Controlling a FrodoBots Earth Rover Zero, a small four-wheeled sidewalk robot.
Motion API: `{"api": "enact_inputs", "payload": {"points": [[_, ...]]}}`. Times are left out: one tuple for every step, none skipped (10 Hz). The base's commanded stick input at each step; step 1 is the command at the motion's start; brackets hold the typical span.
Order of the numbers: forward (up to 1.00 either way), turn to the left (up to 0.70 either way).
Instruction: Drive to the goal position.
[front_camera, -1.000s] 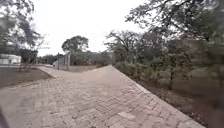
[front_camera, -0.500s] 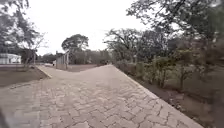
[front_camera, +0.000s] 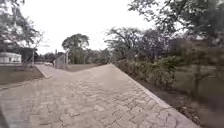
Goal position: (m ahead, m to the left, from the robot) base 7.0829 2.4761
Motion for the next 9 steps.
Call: {"api": "enact_inputs", "payload": {"points": [[0.70, 0.00], [0.70, 0.00], [0.70, 0.00], [0.70, 0.00], [0.70, 0.00], [0.70, 0.00], [0.70, 0.02], [0.70, 0.01], [0.70, 0.02]]}}
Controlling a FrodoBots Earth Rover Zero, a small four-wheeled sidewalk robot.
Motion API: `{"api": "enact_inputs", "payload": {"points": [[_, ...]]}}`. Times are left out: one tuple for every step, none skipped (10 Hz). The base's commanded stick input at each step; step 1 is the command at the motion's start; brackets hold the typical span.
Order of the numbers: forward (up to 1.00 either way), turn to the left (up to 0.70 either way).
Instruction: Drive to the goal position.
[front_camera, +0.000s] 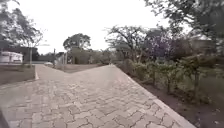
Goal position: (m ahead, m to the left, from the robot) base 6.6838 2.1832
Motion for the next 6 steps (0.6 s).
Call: {"api": "enact_inputs", "payload": {"points": [[0.70, 0.02], [0.70, 0.02], [0.70, 0.00], [0.70, 0.00], [0.70, 0.00], [0.70, 0.00]]}}
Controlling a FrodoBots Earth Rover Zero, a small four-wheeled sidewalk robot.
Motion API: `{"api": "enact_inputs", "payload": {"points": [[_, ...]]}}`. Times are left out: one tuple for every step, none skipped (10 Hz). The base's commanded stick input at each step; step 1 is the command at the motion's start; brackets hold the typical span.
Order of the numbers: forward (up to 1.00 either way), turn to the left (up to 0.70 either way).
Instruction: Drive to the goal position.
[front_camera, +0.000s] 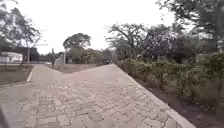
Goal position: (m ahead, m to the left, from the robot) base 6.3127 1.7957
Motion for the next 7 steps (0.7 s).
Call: {"api": "enact_inputs", "payload": {"points": [[0.70, 0.01], [0.70, 0.02], [0.70, 0.00], [0.70, 0.00], [0.70, 0.00], [0.70, 0.00], [0.70, 0.00]]}}
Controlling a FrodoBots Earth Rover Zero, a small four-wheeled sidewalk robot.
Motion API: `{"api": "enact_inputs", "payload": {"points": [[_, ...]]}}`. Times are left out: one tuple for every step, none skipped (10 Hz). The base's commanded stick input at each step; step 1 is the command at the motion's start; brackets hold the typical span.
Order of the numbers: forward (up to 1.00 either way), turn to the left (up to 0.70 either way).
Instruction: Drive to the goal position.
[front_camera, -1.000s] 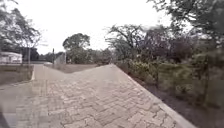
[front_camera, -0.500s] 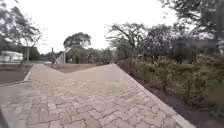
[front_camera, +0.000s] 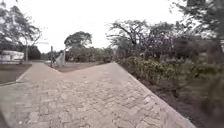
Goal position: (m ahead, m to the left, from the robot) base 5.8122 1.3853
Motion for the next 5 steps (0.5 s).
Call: {"api": "enact_inputs", "payload": {"points": [[0.70, 0.00], [0.70, 0.00], [0.70, 0.00], [0.70, 0.00], [0.70, 0.00]]}}
